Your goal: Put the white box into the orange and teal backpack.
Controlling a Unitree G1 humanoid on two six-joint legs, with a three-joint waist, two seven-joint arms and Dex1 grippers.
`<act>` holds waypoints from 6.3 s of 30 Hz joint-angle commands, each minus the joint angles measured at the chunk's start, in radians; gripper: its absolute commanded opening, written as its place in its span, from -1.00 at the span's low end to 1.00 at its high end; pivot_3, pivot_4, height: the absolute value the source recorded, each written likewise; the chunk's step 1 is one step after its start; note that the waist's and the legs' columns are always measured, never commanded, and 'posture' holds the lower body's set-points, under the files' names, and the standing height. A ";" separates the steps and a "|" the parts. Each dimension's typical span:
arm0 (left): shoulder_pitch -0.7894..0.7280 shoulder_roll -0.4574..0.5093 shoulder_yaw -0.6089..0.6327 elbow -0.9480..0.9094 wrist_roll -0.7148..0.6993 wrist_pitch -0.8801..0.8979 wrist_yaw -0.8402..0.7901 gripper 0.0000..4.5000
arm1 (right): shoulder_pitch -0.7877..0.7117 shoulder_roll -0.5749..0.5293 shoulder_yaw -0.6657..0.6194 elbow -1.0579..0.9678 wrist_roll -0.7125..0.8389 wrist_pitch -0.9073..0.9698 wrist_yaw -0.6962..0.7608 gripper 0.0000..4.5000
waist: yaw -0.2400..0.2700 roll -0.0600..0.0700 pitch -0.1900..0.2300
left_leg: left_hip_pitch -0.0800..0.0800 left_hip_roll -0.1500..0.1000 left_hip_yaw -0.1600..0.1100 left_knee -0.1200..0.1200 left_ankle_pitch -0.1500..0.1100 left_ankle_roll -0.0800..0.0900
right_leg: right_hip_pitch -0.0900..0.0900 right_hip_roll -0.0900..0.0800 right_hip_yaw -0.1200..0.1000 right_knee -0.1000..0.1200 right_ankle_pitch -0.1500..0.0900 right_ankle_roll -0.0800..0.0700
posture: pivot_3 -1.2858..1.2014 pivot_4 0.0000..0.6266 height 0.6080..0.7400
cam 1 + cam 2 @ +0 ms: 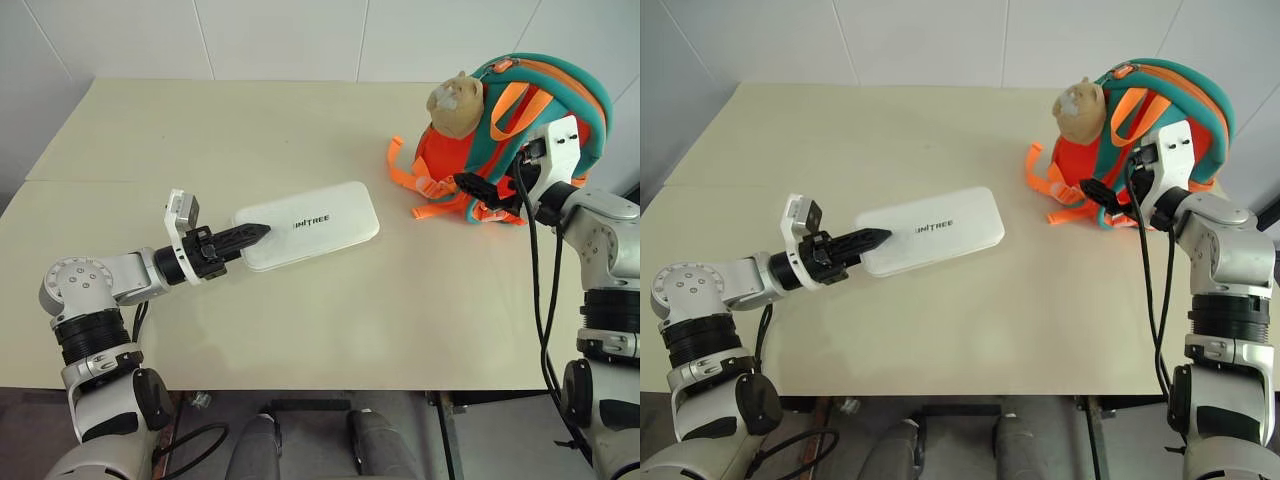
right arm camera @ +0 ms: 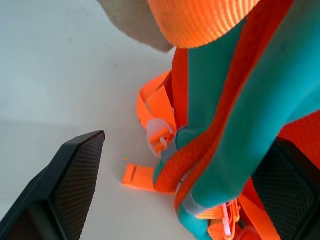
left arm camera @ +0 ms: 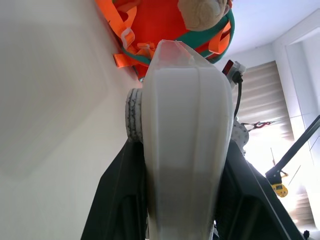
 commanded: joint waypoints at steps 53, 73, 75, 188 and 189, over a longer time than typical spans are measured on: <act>-0.206 0.515 -0.278 0.307 0.286 -0.647 -0.560 -0.45 | -0.028 -0.144 0.016 -0.813 0.917 0.496 0.209 -1.00 | -0.016 0.001 0.001 | -0.020 0.002 0.000 -0.001 0.001 -0.001 | -0.025 0.001 0.000 0.009 -0.002 -0.002 | 0.03 -0.52 1.00; -0.111 0.497 -0.270 0.102 0.229 -0.864 -0.924 -0.45 | 0.145 -0.201 0.088 -0.781 0.724 0.378 0.281 -1.00 | 0.001 0.001 0.000 | -0.020 0.002 0.001 0.008 0.001 0.000 | -0.024 0.002 0.001 0.017 -0.002 -0.002 | 0.03 -0.52 1.00; -0.123 0.496 -0.319 0.108 0.259 -0.885 -0.955 -0.45 | 0.142 -0.201 0.094 -0.776 0.712 0.372 0.288 -1.00 | 0.002 0.001 0.000 | -0.020 0.002 0.001 0.008 0.001 0.000 | -0.024 0.002 0.001 0.017 -0.003 -0.002 | 0.03 -0.52 1.00; -0.163 0.324 -0.771 0.060 0.603 -0.867 -0.661 -0.48 | 0.345 -0.082 0.088 -0.923 0.704 0.271 0.096 -0.69 | 0.008 0.001 0.001 | -0.015 0.001 -0.002 0.013 0.001 0.001 | -0.013 0.002 0.000 0.015 -0.003 0.000 | 0.03 -0.52 1.00; -0.149 0.335 -0.741 0.041 0.586 -0.858 -0.668 -0.37 | 0.345 -0.101 0.081 -0.925 0.702 0.278 0.092 -0.57 | 0.009 0.001 0.001 | -0.015 0.001 -0.002 0.013 0.001 0.001 | -0.013 0.001 0.000 0.015 -0.003 0.000 | 0.03 -0.52 1.00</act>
